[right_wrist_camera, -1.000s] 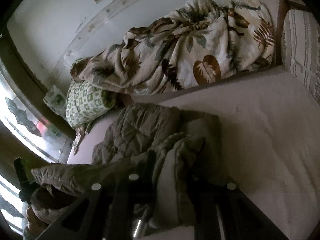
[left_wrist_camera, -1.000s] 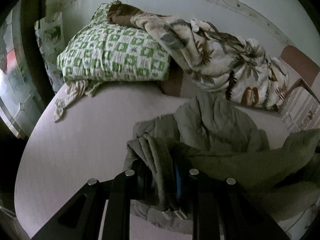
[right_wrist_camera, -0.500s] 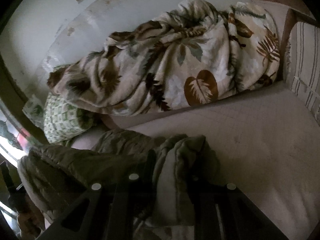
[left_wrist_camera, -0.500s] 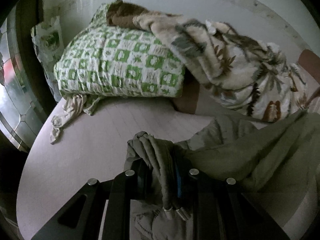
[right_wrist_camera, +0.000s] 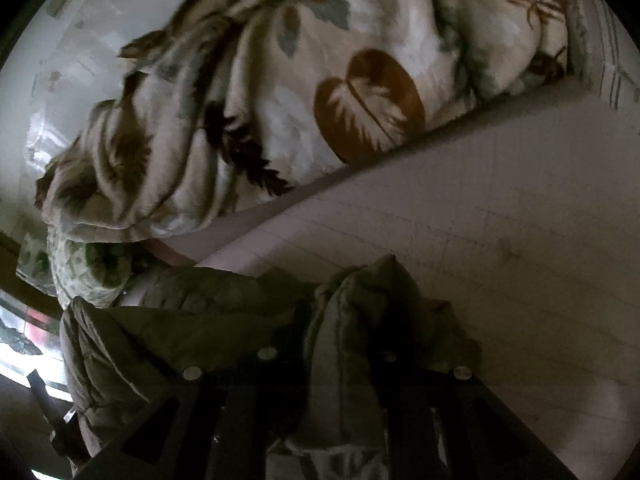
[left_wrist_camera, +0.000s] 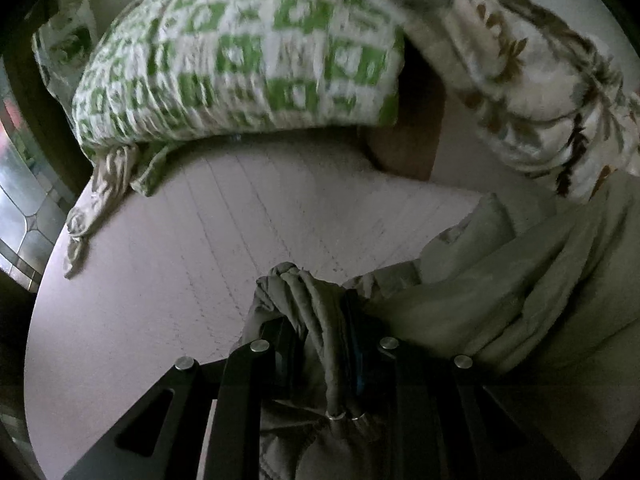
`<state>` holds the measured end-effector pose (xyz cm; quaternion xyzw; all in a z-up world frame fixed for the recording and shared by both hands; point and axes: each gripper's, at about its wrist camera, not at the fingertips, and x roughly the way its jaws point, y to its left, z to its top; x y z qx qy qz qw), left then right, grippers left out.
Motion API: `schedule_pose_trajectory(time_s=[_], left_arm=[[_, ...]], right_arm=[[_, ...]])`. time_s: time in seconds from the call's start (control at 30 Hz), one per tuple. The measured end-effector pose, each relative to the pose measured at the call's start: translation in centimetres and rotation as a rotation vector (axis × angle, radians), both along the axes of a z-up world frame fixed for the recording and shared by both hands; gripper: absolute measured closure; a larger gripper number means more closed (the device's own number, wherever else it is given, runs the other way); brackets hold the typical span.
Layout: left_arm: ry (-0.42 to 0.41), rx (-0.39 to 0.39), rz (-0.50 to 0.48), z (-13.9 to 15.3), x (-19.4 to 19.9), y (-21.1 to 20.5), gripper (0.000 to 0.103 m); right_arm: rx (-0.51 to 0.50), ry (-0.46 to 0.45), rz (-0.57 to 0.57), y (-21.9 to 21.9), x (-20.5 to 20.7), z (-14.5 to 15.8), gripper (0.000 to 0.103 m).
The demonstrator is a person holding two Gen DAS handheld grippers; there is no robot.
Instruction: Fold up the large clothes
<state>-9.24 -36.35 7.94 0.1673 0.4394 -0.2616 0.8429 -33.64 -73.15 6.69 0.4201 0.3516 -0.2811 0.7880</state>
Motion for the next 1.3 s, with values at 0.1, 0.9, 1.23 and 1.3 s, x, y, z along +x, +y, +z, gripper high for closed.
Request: schedule_pose_trajectory(time_s=[0.1,0.9,1.23,1.3], left_arm=[[0.015,0.018,0.001,-1.2,0.7,-0.4,0.08],[0.03,-0.102,0.004,3.9,-0.5,1.6,0.049],[-0.063,-0.132,-0.02,8.4,-3.2,3.2,0.031],[-0.059,-0.137,-0.051,8.6,-5.0,3.1,0.03]], right_arm=[[0.008,0.026,0.005,-0.4,0.7,-1.1,0.086],[0.104,-0.21,0.003,0.0,-2.2,1.5,0.0],[0.019,-0.164,0.016,2.5,-3.9,4.6,0.0],[0.004,-0.132,0.053,3.7,-4.0,4.8,0.0]])
